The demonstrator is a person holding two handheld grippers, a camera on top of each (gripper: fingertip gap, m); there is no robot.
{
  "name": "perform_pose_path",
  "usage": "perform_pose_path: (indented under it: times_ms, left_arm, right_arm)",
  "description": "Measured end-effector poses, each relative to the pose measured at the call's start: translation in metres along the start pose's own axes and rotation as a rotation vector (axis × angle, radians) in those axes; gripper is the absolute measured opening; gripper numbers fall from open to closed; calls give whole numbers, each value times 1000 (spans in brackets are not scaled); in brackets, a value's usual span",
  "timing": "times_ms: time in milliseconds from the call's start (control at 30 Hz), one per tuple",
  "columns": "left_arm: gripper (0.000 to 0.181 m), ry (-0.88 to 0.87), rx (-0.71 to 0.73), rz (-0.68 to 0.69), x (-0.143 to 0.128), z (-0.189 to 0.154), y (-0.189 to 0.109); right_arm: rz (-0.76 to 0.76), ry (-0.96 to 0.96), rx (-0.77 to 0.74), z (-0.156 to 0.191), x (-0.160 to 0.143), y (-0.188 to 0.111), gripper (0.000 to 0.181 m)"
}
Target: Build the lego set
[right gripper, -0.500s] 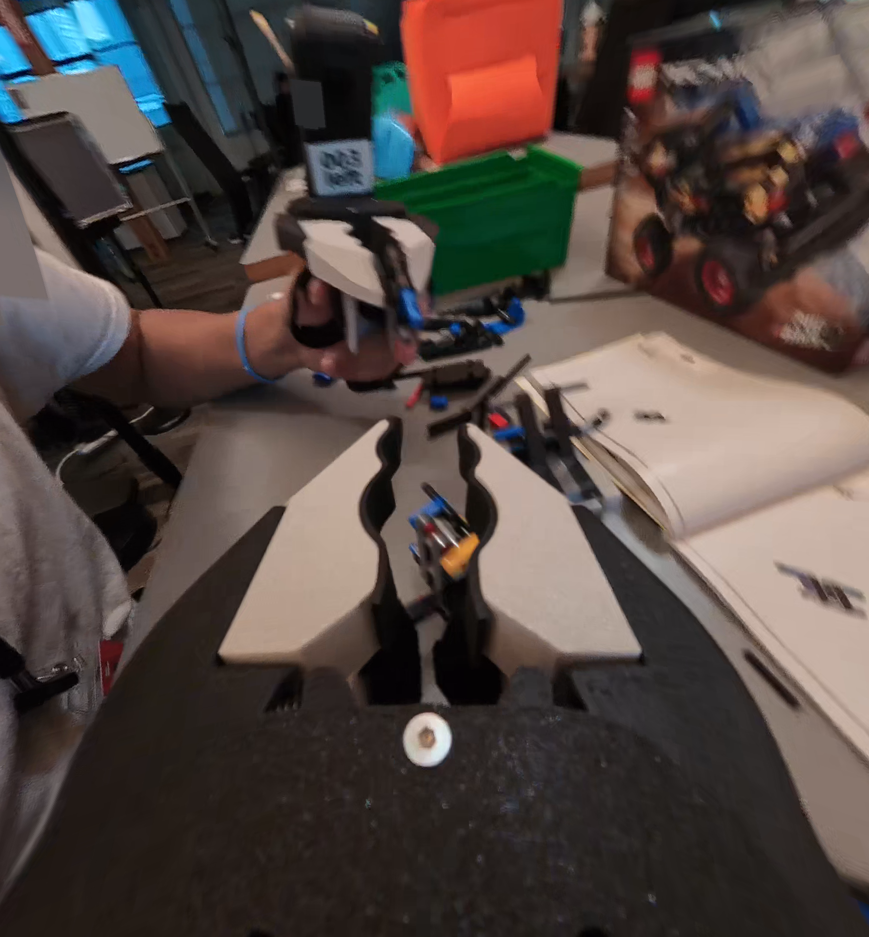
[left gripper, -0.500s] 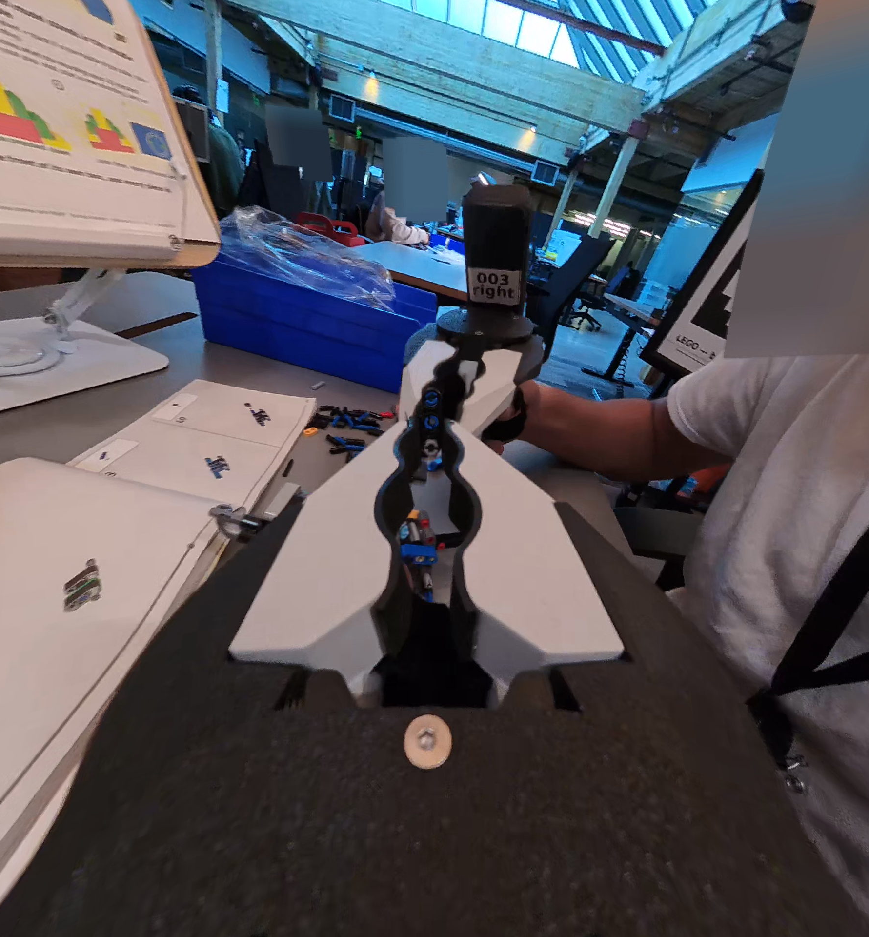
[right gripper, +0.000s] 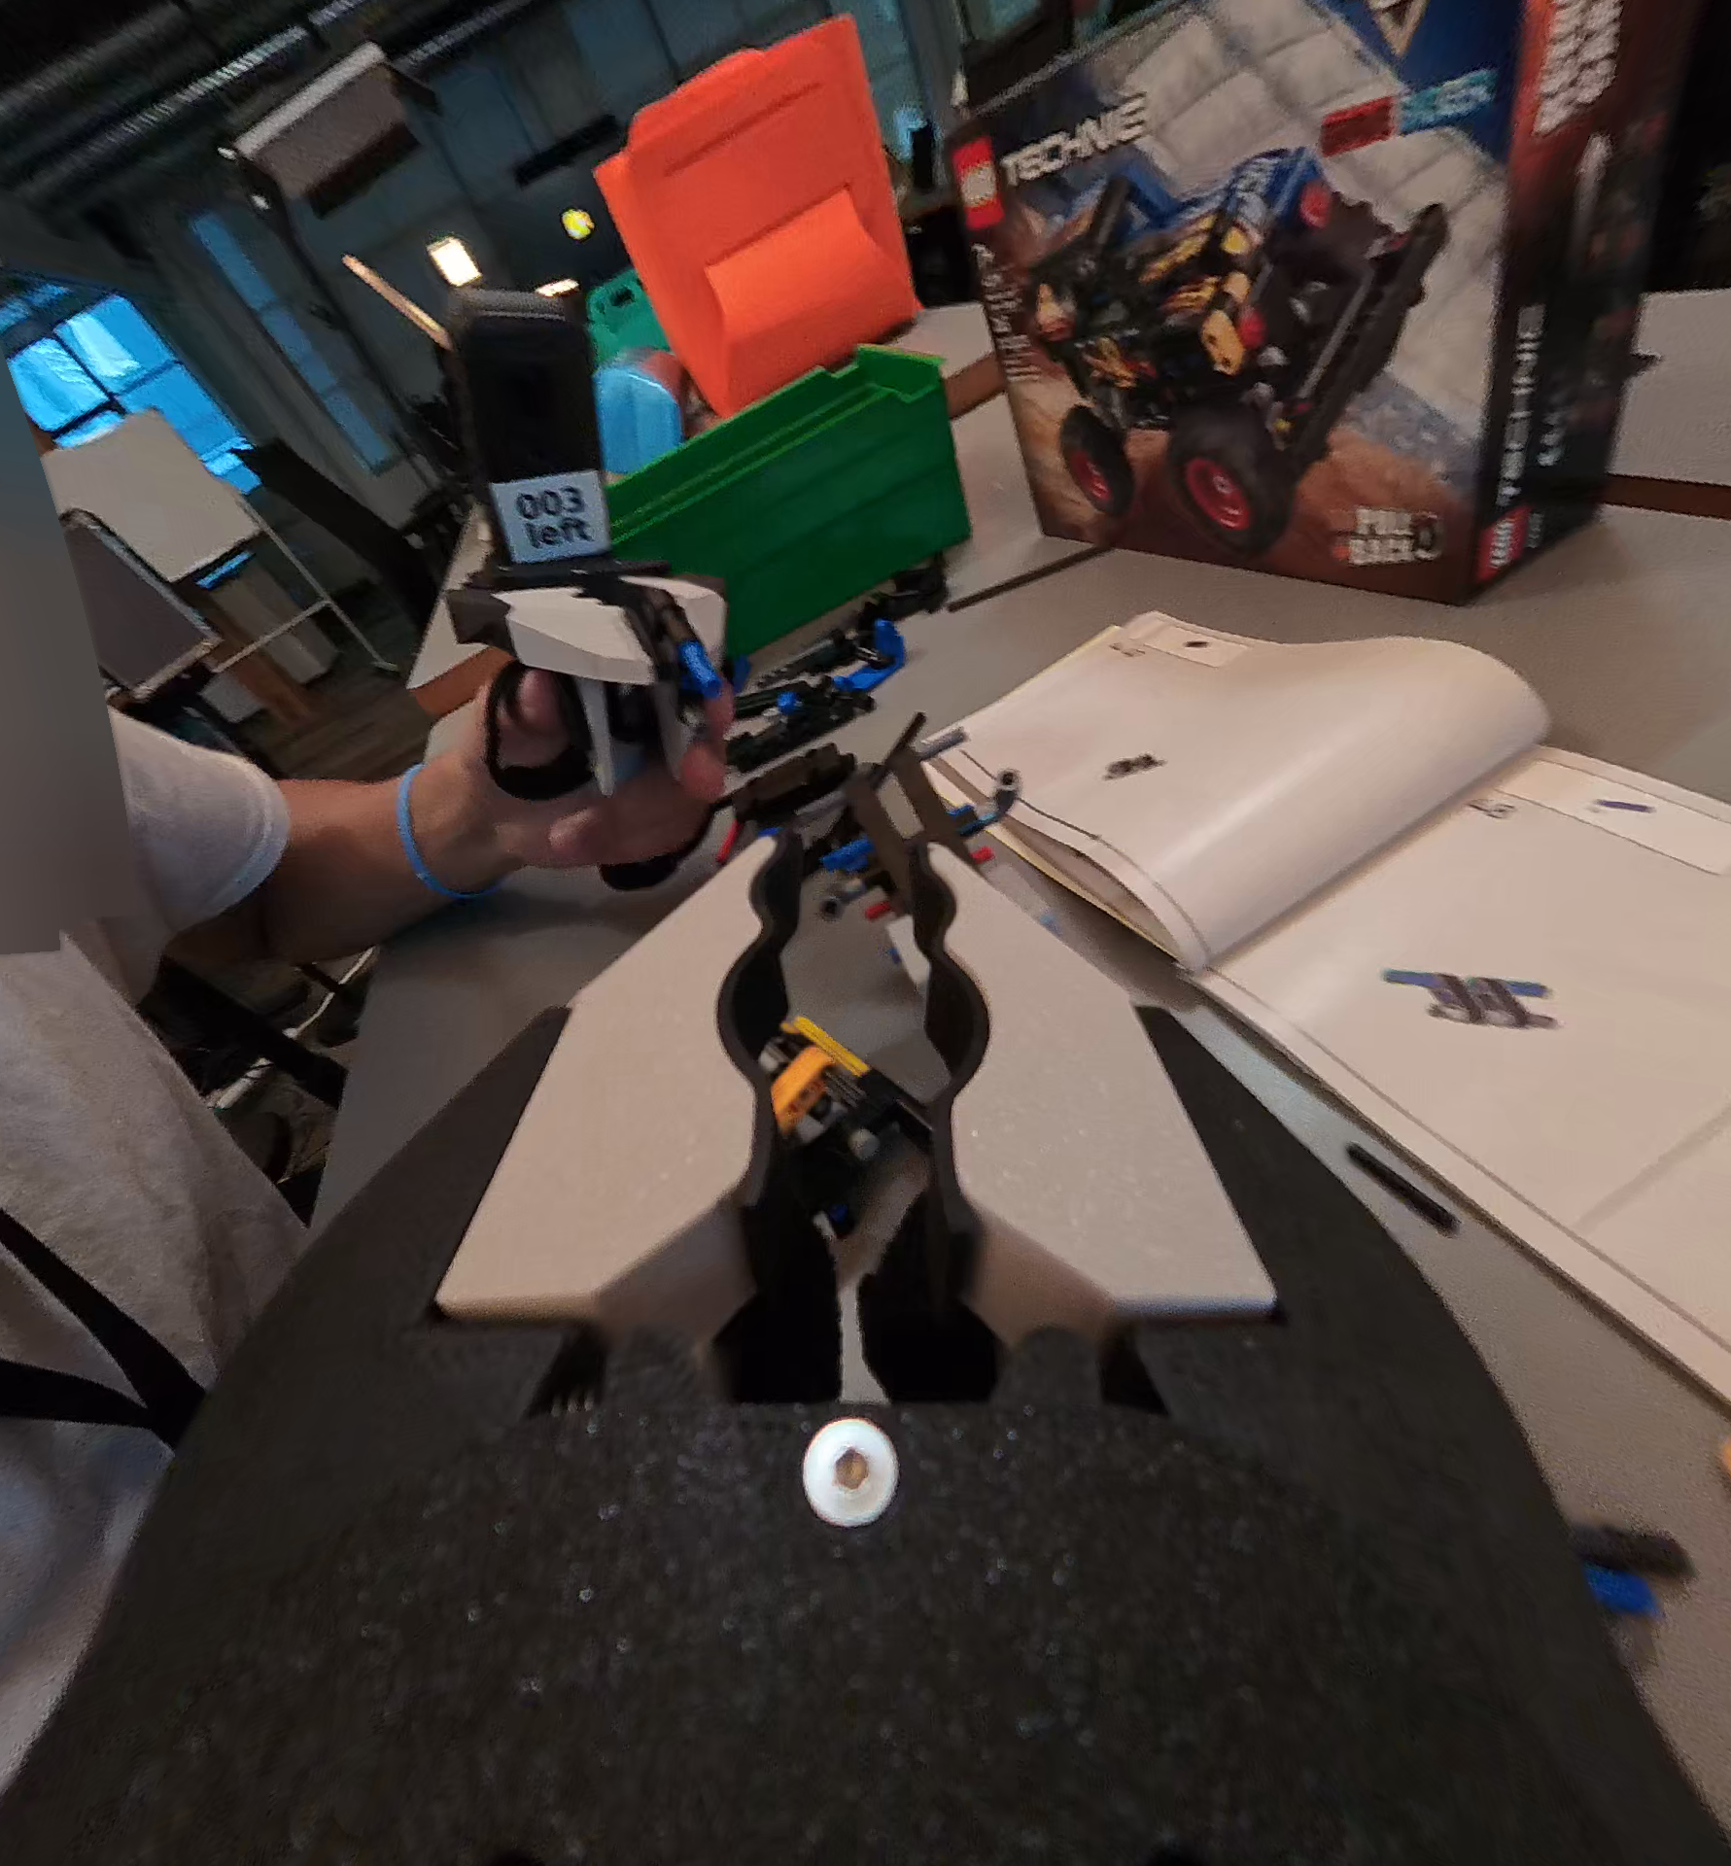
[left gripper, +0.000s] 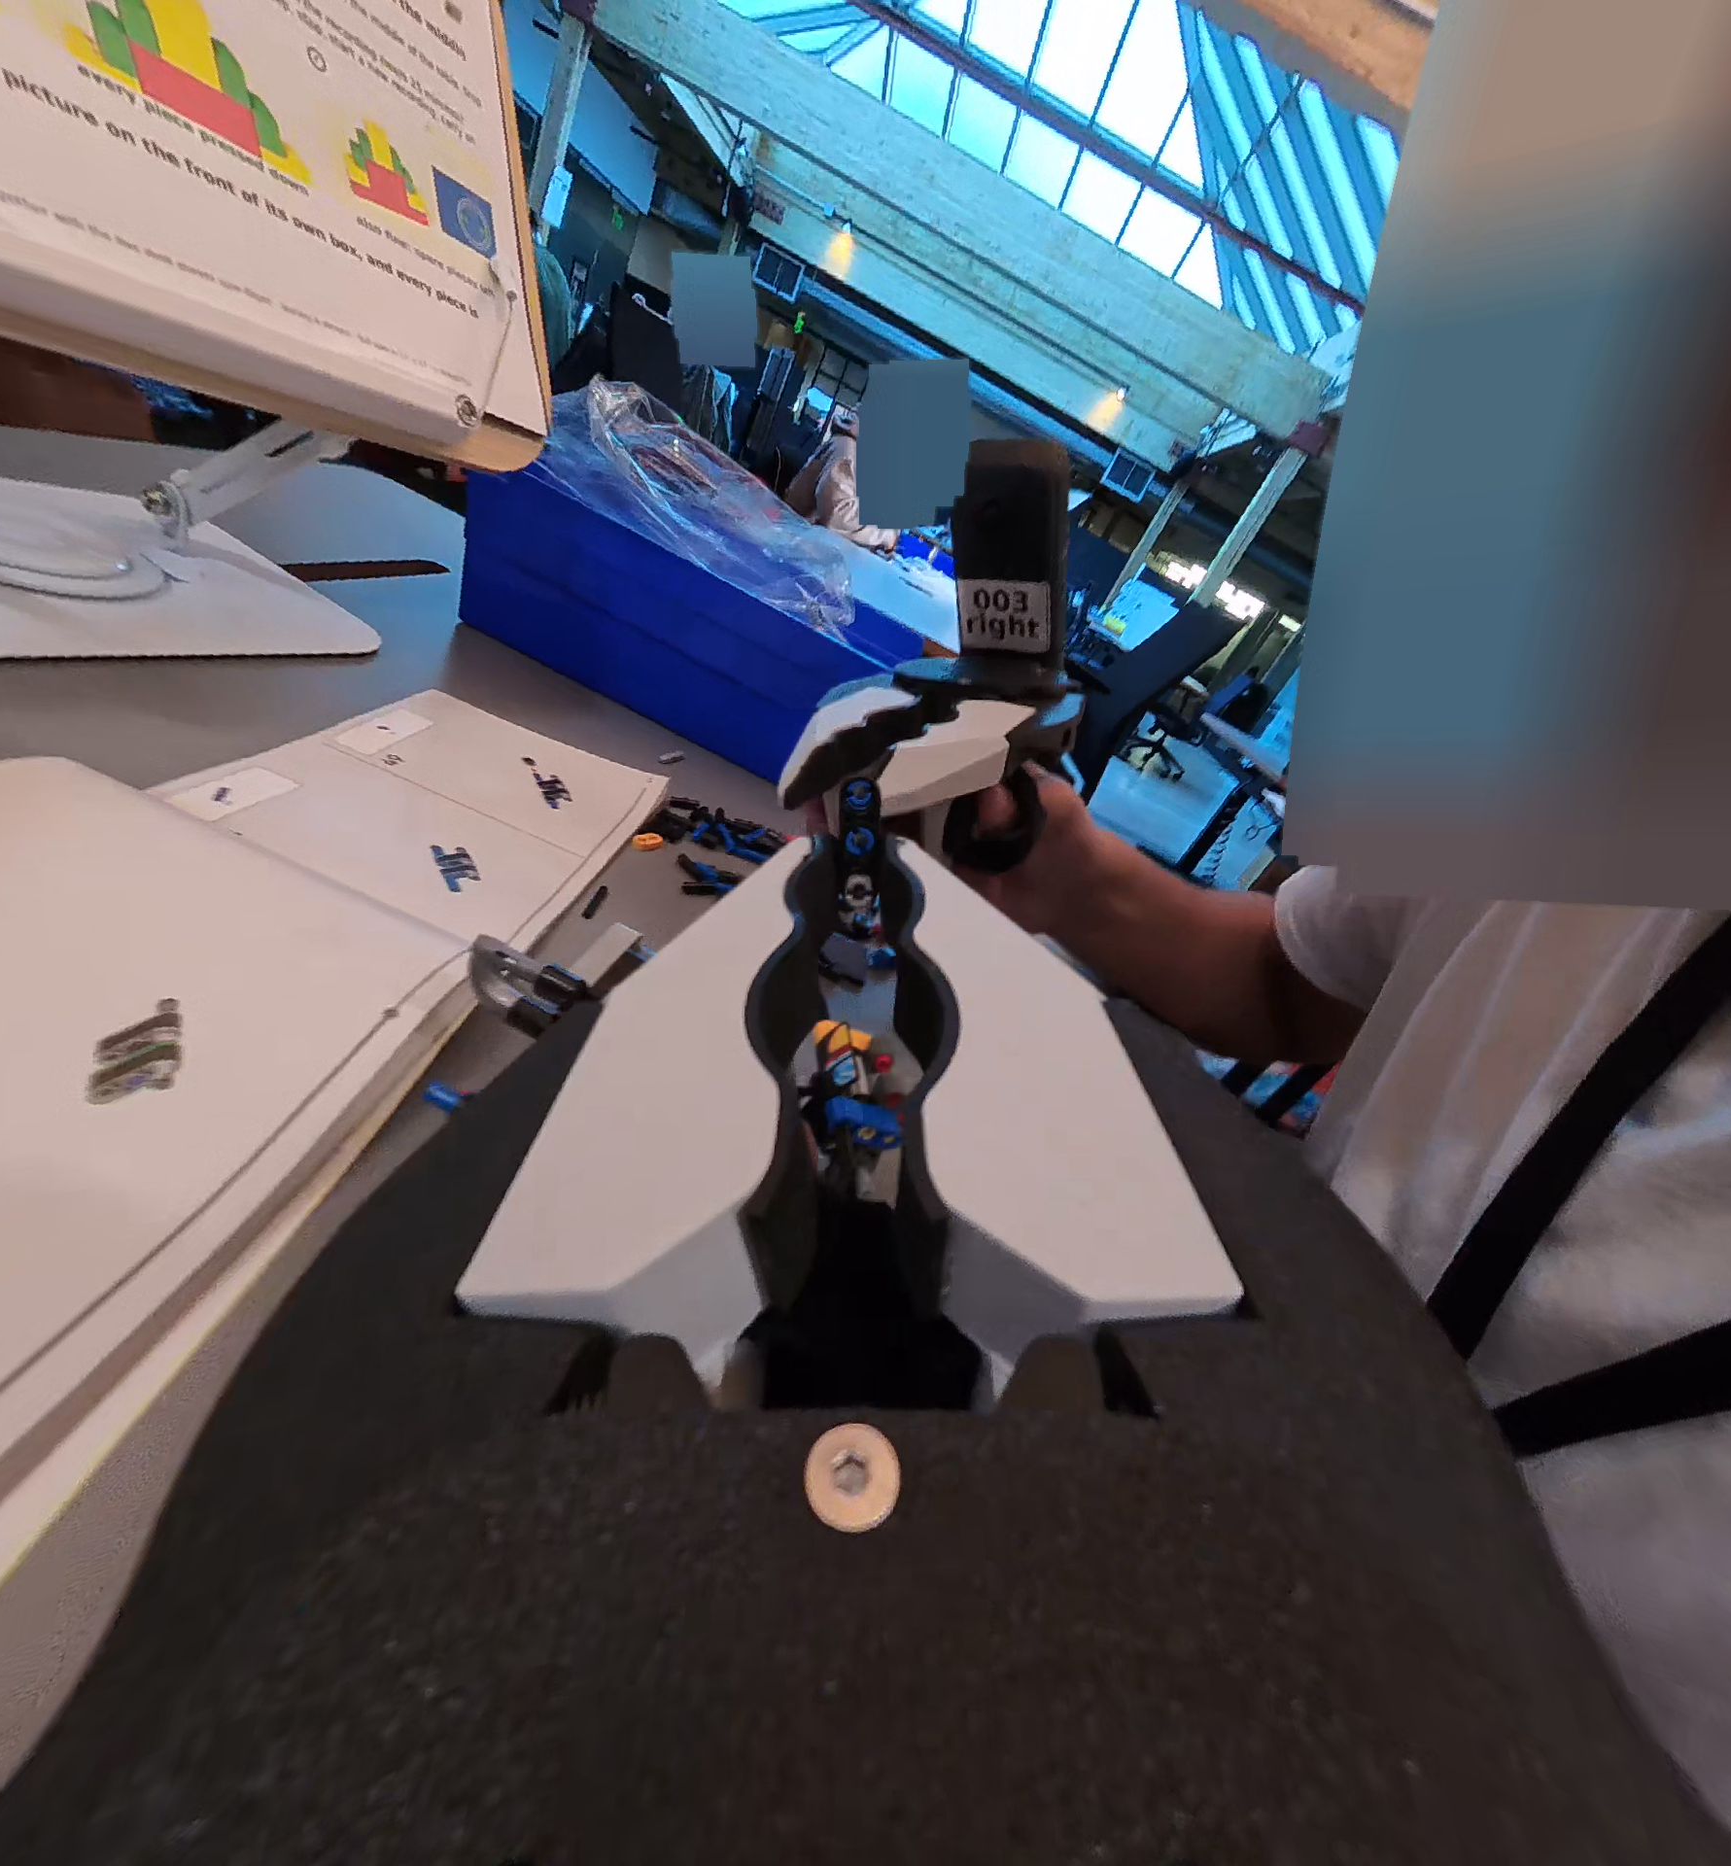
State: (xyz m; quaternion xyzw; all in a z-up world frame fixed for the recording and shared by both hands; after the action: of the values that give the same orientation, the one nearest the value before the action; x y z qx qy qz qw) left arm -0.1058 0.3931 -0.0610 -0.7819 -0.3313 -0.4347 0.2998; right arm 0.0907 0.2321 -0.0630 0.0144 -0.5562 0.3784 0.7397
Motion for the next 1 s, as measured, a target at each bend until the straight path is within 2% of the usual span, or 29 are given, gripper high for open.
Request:
perform_pose_path:
  times_ms: [100,300,400,467,567,667,1000]
  left_arm:
    - [5,-35,-41,-3,-6,-4,11]
    - [6,66,-46,-8,-6,-23,18]
    - [6,120,-58,27,-8,-32,24]
    - [6,144,-67,49,-10,-37,28]
    - [6,200,-18,94,-10,-39,27]
    - [5,277,27,94,-9,-43,22]
    - [10,271,10,109,-4,-46,19]
  right_arm:
    - [-44,-16,81,11,-1,12,21]
    - [-120,-16,288,34,3,20,23]
    - [-121,-70,270,43,3,23,21]
    - [-117,-127,247,48,2,22,7]
    - [-75,-181,215,49,1,19,6]
    - [-136,-160,245,45,3,12,6]
    - [-109,-212,266,49,2,10,6]
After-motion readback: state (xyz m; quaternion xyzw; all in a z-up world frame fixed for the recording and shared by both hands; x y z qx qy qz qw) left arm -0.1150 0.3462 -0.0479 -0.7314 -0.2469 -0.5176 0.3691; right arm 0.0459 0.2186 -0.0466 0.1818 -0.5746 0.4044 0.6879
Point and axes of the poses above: each gripper's, where its closed fingertips meet, y out along the fingers, x out of its top, z = x × y across the jaws, the point moved 10 cm from there along -y, back along the fingers, and after that the axes turned 15 degrees about z, right-handed, at the moved point
